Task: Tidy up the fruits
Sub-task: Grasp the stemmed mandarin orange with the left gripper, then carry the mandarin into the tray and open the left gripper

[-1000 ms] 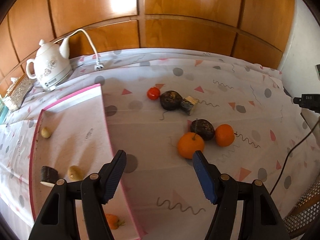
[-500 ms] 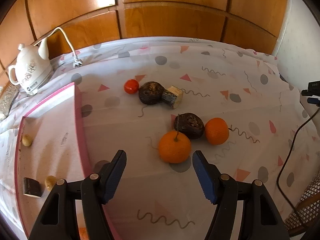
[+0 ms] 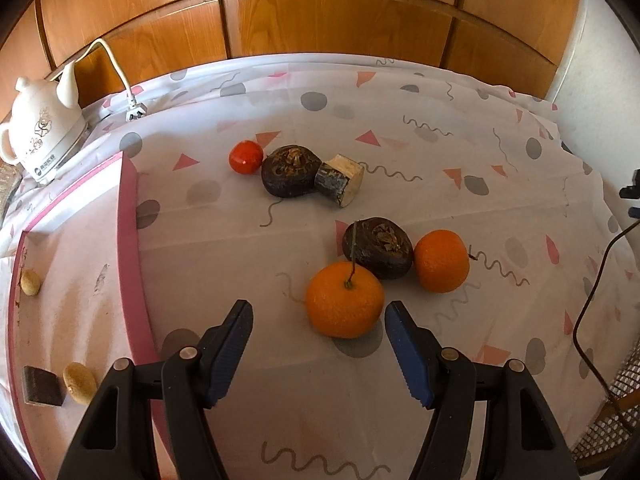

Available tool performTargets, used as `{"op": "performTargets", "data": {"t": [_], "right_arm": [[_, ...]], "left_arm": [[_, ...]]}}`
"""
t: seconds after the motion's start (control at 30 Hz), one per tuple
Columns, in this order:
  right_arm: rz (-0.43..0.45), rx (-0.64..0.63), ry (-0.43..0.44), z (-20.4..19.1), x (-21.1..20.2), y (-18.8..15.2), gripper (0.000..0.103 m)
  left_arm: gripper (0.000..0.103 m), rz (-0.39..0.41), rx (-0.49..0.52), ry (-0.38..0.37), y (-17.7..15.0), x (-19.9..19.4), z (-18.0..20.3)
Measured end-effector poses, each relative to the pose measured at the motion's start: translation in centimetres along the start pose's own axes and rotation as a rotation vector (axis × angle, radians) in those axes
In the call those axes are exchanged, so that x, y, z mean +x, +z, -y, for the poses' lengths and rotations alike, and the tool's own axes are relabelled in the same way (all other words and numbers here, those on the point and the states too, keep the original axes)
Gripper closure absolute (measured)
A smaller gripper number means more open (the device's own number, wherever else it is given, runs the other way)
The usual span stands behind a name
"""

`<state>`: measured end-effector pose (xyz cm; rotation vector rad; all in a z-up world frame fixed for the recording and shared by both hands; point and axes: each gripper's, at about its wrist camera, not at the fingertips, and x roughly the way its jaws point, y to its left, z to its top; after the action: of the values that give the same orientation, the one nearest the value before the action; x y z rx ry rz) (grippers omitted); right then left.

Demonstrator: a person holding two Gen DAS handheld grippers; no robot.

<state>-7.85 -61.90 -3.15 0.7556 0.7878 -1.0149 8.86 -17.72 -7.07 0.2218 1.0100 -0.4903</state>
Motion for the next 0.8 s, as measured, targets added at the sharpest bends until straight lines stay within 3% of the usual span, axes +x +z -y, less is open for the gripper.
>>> {"op": "performTargets", "data": {"t": [0.17, 0.3, 0.57, 0.8], "right_arm": [[-0.018, 0.046, 0.003, 0.8, 0.4, 0.2, 0.068], [-0.031, 0.042, 0.011, 0.6, 0.6, 0.2, 0.068], [-0.033, 0.016, 0.020, 0.1, 0.7, 0.1, 0.068], [-0.036, -0.001, 0.032, -0.3, 0.7, 0.0, 0.068]], "left_arm": [[0.036, -0.017, 0.001, -0.018, 0.2, 0.9, 0.1], [0.062, -0.011, 0.024, -0.050, 0.1, 1.4, 0.5], [0.063, -0.014, -0.031, -0.087, -0.1, 0.9, 0.0], [0.063, 0.063, -0.126, -0.122, -0.3, -2.7, -2.4]]}}
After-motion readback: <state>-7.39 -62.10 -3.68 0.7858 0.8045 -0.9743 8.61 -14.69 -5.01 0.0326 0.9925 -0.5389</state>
